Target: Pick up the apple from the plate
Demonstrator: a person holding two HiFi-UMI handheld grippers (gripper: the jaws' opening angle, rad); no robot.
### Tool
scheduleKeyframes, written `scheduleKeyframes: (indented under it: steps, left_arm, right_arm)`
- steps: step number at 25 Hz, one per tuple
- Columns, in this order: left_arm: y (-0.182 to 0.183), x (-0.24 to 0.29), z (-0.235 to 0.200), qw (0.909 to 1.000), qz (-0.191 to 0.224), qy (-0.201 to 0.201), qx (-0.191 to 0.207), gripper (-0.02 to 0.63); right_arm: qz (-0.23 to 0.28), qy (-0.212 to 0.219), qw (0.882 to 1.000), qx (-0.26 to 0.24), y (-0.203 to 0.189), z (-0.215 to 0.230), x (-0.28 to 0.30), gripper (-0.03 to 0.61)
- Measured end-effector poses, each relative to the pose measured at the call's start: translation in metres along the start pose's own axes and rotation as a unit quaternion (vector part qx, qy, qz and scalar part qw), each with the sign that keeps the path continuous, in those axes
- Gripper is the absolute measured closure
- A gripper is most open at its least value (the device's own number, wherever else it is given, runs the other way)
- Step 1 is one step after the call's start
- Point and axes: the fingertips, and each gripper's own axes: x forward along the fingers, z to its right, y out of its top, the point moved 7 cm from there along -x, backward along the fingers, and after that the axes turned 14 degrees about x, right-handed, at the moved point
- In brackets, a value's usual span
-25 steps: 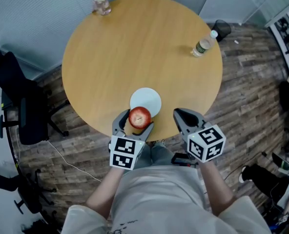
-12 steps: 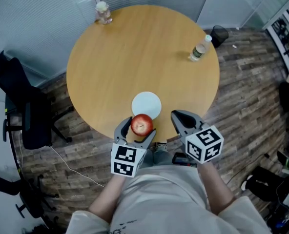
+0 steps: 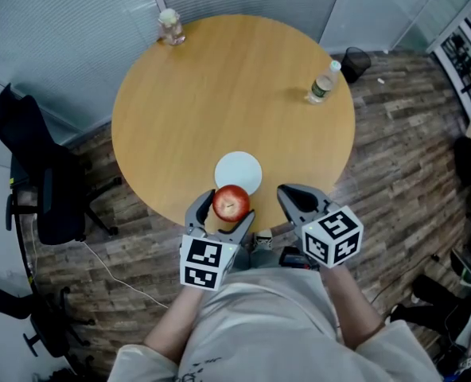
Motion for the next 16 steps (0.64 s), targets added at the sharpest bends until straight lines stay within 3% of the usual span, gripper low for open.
scheduleKeyframes:
  steps: [16]
  left_arm:
    - [0.0041,-0.005,-0.0003,1.0,0.005,0.006,-0.004,0.222]
  right_arm:
    - [0.006,0.011,1.0,-0.016,0.0054,-0.006,-0.0051,0.548]
